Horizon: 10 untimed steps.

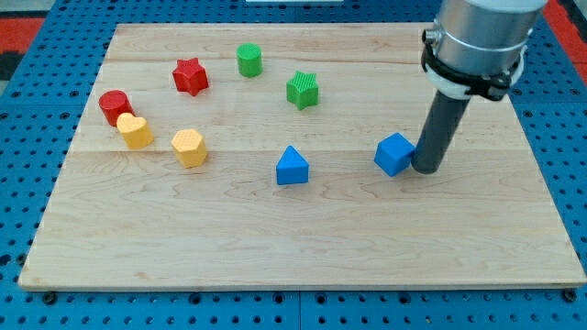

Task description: Place the green star vertically above the blue triangle

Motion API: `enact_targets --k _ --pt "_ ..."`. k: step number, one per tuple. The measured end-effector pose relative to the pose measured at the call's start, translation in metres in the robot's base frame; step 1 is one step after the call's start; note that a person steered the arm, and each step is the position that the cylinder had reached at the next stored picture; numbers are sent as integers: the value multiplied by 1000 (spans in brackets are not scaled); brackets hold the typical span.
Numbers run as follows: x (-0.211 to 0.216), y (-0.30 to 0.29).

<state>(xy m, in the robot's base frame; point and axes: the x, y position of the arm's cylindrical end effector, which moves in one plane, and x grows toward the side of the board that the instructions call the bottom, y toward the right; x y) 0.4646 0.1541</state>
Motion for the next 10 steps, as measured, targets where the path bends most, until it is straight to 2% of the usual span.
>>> enact_targets --k 1,2,4,5,7,8,10 --pt "-1 4" --pt "19 15" --pt "-69 15" --pt "-102 -8" --pt "-148 -105" --pt "-148 -139" --pt "-148 -158"
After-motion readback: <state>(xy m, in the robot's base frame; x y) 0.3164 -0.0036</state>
